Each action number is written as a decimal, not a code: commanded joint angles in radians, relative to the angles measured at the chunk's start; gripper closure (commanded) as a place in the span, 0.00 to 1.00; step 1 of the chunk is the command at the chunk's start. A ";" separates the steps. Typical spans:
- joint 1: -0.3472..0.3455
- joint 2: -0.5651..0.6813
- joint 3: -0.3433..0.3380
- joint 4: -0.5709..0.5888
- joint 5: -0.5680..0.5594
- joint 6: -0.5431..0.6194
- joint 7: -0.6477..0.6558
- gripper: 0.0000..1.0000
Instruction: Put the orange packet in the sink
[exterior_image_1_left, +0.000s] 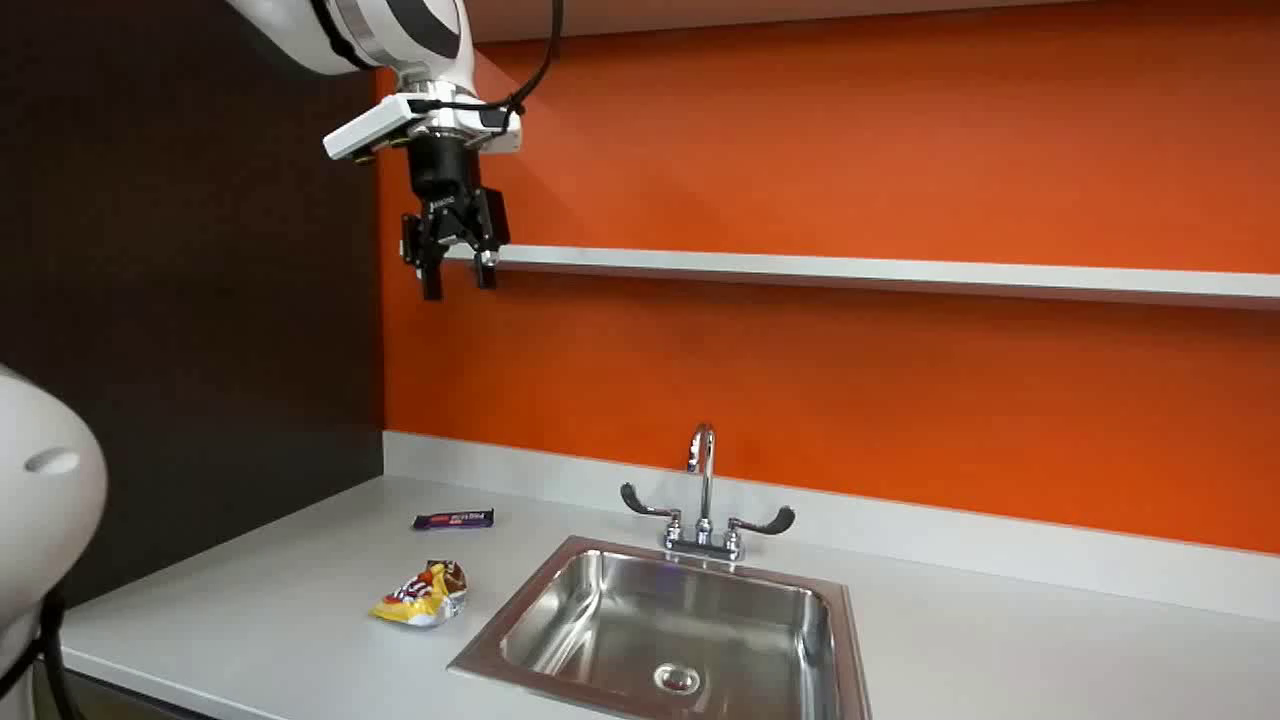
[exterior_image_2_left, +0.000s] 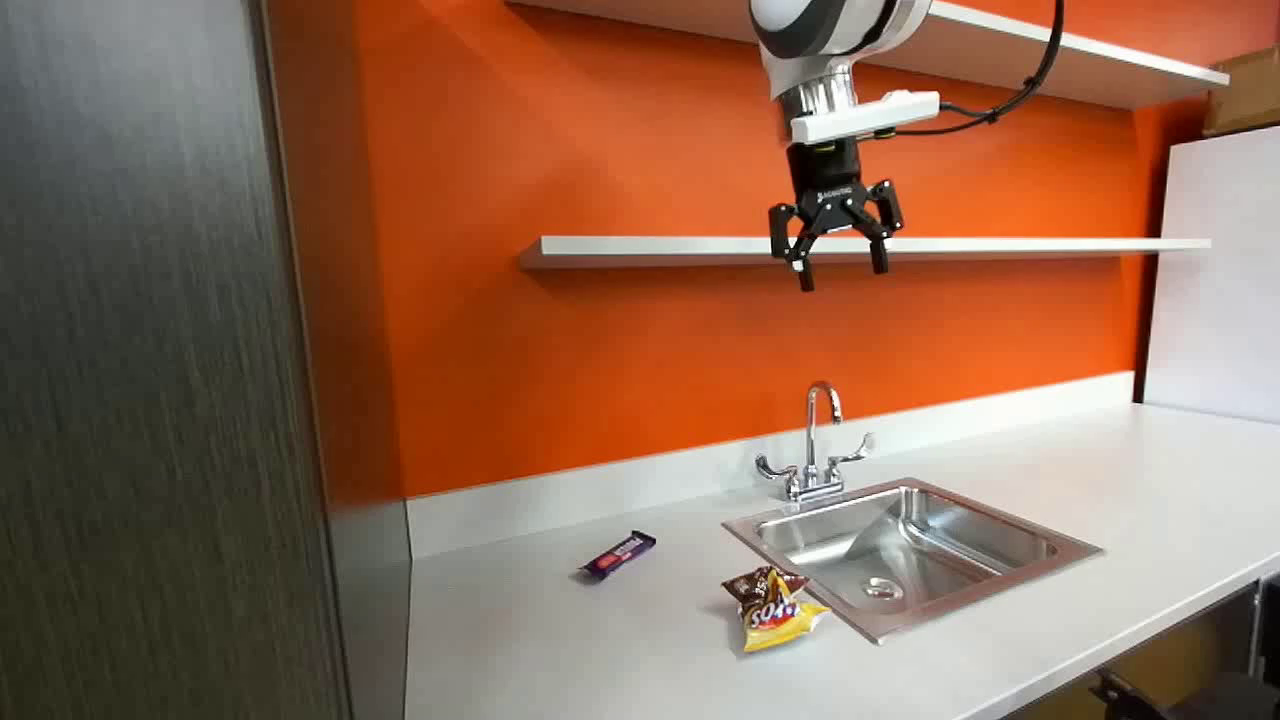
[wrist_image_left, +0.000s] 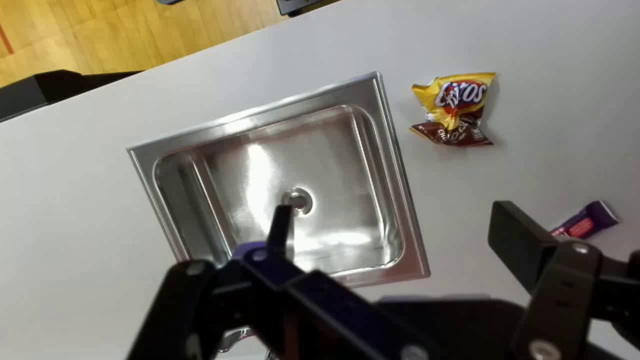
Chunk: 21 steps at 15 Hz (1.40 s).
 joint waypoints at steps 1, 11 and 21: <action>0.019 0.002 -0.016 0.002 -0.005 -0.002 0.004 0.00; 0.049 0.044 -0.033 -0.100 0.087 0.176 0.005 0.00; 0.102 0.128 0.004 -0.223 0.075 0.327 0.109 0.00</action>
